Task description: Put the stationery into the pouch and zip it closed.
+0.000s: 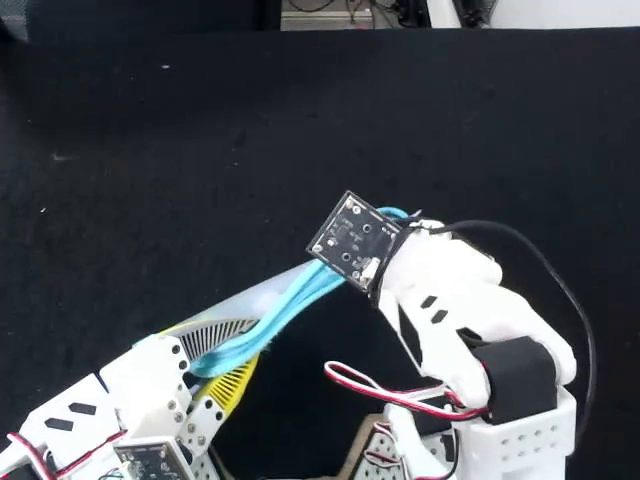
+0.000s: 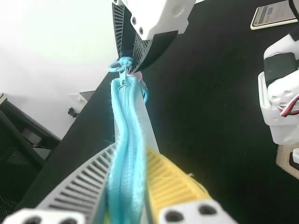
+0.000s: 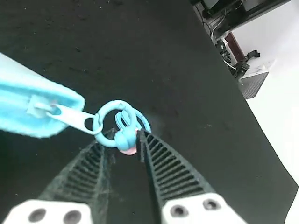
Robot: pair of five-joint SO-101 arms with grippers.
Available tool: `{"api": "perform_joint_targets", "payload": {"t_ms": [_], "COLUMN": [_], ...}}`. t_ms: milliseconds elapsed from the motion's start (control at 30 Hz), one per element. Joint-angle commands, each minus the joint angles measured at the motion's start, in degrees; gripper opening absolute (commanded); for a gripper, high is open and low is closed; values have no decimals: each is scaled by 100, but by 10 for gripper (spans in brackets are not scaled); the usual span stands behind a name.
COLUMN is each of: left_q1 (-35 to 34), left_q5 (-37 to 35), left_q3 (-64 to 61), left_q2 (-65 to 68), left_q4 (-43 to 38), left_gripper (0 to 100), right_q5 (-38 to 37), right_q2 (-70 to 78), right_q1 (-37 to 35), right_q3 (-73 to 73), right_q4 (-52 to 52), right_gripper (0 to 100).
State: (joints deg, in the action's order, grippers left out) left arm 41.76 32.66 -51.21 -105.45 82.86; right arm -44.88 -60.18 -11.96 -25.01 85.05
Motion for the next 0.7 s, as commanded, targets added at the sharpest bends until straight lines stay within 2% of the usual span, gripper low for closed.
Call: {"api": "perform_joint_targets", "payload": {"t_ms": [0,67,200,267,367,433,600,667], "left_q1": [-22,-31,-31,-31,-101,-470,-2176,-2879], "left_q5": [-79,-79,-70,-70,-53,-53,-70,-79], "left_q3": [-374,-382,-374,-338,-365,-356,-303,-356], "left_q2": [88,88,97,97,97,97,97,97], "left_q4": [264,255,220,202,9,-299,-1679,-2330], "left_gripper": [29,29,29,29,29,29,29,29], "right_q5": [132,475,1029,1073,1345,1618,2048,2145], "right_q2": [382,382,347,215,-224,-488,-558,-541], "right_q1": [334,325,316,53,-457,-589,185,501], "right_q3": [154,215,435,567,901,1218,884,215], "right_q4": [62,62,211,325,431,431,220,-185], "right_gripper": [12,41,276,321,281,262,246,173]}}
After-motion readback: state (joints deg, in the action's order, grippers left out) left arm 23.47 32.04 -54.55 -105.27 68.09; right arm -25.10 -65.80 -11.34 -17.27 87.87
